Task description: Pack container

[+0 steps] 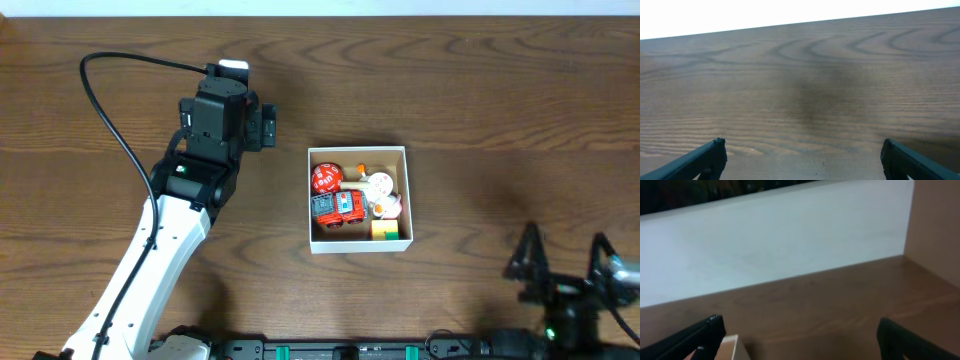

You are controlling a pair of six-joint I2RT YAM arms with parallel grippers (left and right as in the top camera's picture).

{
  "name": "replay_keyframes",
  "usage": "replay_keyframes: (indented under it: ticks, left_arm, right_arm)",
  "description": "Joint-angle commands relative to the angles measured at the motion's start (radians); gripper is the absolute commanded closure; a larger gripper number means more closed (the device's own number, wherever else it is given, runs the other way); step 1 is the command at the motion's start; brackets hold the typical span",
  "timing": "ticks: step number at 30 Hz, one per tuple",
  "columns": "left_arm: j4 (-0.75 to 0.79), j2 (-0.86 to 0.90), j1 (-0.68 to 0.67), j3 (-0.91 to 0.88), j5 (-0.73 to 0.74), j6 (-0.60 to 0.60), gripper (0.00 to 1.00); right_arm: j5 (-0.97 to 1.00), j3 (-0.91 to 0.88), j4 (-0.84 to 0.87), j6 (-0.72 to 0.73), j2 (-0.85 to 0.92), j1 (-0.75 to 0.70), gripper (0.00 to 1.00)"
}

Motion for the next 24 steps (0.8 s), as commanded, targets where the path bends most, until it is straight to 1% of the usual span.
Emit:
replay_keyframes:
  ticks: [1,6,11,18,24]
  left_arm:
    - [-0.002,-0.011,0.003,0.008,-0.012,-0.005,0.02]
    - [-0.002,-0.011,0.003,0.008,-0.012,-0.005,0.02]
    - [-0.002,-0.011,0.003,0.008,-0.012,-0.005,0.02]
    - [-0.002,-0.011,0.003,0.008,-0.012,-0.005,0.02]
    - [-0.002,-0.011,0.003,0.008,-0.012,-0.005,0.02]
  right_arm:
    - [-0.058,-0.142,0.098,-0.003,-0.024,-0.025,0.01]
    - [-0.098,-0.33,0.31,-0.003,-0.024,-0.048,0.01]
    - [-0.093,-0.468,0.426,-0.003,-0.024,-0.05,0.01]
    - [-0.092,-0.564,0.467,-0.005,-0.027,-0.05,0.01]
    - [-0.098,-0.571,0.472,-0.113,-0.027,-0.049,0.01]
